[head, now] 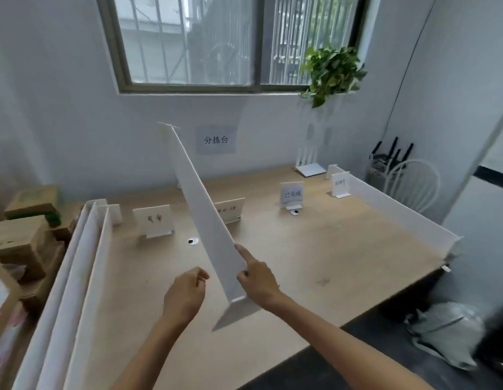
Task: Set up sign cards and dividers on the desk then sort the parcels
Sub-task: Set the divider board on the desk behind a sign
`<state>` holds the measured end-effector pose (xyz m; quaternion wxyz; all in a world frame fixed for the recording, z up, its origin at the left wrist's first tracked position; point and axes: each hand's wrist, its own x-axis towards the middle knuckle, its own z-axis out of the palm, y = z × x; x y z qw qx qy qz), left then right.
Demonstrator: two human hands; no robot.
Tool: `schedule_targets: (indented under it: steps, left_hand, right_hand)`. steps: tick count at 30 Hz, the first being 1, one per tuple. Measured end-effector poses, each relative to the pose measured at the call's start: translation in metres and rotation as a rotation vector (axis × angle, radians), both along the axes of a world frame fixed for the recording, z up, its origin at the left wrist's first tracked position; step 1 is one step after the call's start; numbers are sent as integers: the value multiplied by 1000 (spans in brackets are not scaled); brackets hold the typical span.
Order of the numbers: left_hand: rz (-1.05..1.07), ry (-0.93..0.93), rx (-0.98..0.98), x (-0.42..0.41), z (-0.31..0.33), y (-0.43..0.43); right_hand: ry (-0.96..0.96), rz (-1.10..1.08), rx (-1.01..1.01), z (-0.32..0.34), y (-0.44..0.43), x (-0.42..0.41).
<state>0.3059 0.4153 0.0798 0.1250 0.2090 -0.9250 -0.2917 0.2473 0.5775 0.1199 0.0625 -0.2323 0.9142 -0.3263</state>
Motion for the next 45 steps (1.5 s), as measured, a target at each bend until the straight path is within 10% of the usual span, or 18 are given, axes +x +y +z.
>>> schedule_targets:
  steps: [19,32,45]
  left_hand:
    - [-228,60,-7,-214,21,267]
    - [-228,39,18,-420,23,361]
    - [-67,-33,67,-450,-1,408]
  right_hand:
    - [112,-223,24,26,323,-211]
    - [143,-224,231,13,437,-425]
    - [-90,-29,428,-89,496,-499]
